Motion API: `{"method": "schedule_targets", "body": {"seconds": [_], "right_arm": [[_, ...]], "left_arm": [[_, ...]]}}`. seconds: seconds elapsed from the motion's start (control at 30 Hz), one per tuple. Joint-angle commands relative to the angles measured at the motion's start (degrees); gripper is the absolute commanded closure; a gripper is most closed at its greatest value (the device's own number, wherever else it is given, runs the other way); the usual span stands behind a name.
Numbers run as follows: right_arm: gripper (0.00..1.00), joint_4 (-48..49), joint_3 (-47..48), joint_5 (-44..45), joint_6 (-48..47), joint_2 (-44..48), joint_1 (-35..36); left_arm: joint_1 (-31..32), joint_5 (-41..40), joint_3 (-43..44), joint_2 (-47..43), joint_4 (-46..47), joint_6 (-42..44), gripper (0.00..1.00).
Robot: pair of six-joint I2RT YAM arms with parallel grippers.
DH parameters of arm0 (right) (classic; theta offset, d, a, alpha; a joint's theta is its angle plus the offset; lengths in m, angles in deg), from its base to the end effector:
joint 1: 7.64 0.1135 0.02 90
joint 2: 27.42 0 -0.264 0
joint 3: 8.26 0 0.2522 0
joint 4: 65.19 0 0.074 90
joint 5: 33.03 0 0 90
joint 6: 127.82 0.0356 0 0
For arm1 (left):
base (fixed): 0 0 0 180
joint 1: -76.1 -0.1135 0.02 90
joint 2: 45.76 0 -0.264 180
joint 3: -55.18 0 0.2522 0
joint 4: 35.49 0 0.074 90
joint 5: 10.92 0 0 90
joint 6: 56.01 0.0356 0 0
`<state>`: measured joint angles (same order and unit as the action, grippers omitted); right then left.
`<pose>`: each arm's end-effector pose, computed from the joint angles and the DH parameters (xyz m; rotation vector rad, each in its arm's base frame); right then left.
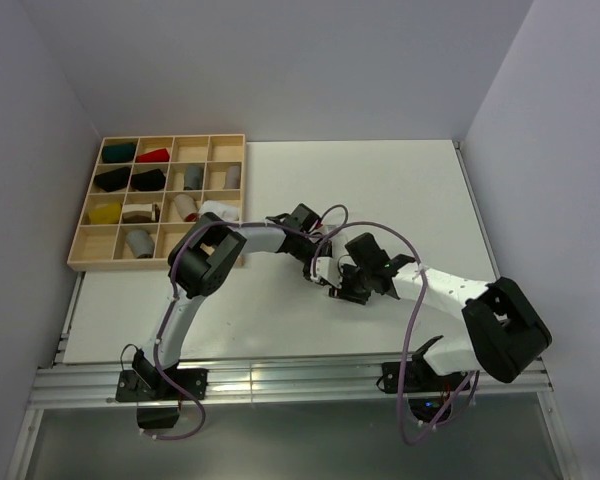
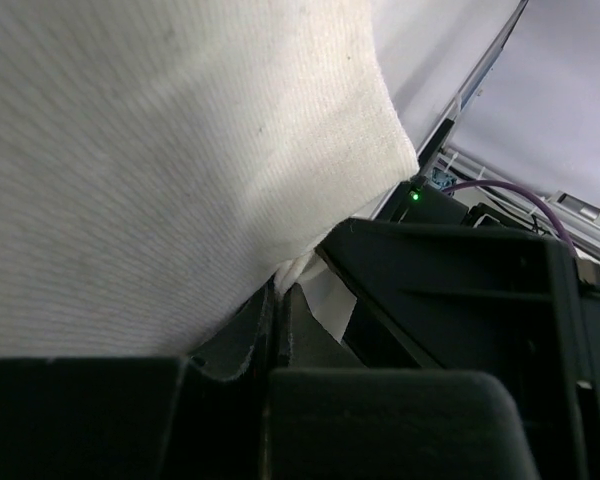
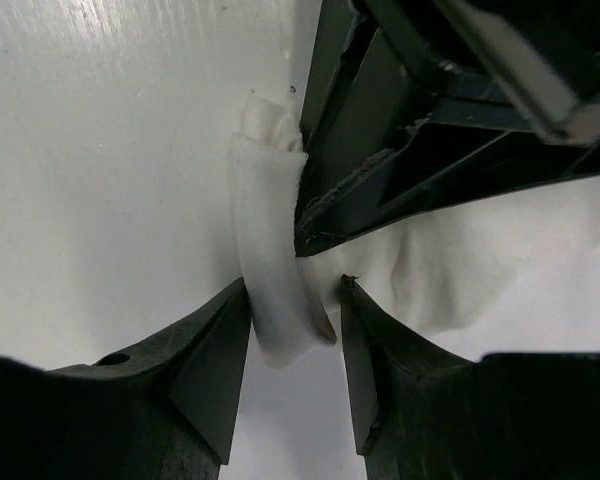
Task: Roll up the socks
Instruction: Roll the sock at the center of the board.
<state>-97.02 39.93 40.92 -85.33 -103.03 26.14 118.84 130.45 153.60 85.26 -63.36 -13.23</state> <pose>0.1887 0.1381 0.1601 -1.7457 1.8809 0.2746 0.3139 -0.3280 0.0931 -0.2213 -2.5371 1.3302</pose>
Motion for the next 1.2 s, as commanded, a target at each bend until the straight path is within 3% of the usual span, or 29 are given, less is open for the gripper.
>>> {"method": "schedule_targets", "body": {"seconds": [0.0, 0.17, 0.23, 0.47, 0.7, 0.93, 1.17], "right_arm": [[0.52, 1.9, 0.8, 1.1, -0.6, -1.6, 0.5], [0.57, 1.5, 0.8, 0.3, 0.7, -2.3, 0.4], [0.67, 1.7, 0.5, 0.3, 1.6, -1.9, 0.4], [0.85, -5.7, 3.7, -5.2, 1.7, -4.3, -0.8], [0.87, -15.0, 9.3, -16.3, -2.0, -9.4, -7.8], [0.88, -24.7, 15.4, -22.3, -6.5, -15.6, -12.3], [0.87, -37.2, 26.6, -26.4, -10.9, -26.5, -17.4]], "left_arm": [[-0.6, -1.2, 1.0, 1.3, -2.3, 2.7, 1.00], [-1.1, -0.4, 1.0, 1.0, -1.4, 2.1, 0.99], [-1.1, -0.2, 1.1, 0.8, -1.2, 2.0, 0.98], [-1.8, -1.2, -3.3, -3.1, 6.6, -4.1, 0.82], [-4.4, -9.3, -10.5, -11.0, 21.0, -9.2, 0.68], [-5.4, -19.7, -16.5, -17.5, 27.7, -8.5, 0.71], [-4.8, -31.3, -30.9, -27.1, 38.9, -2.2, 0.77]]}}
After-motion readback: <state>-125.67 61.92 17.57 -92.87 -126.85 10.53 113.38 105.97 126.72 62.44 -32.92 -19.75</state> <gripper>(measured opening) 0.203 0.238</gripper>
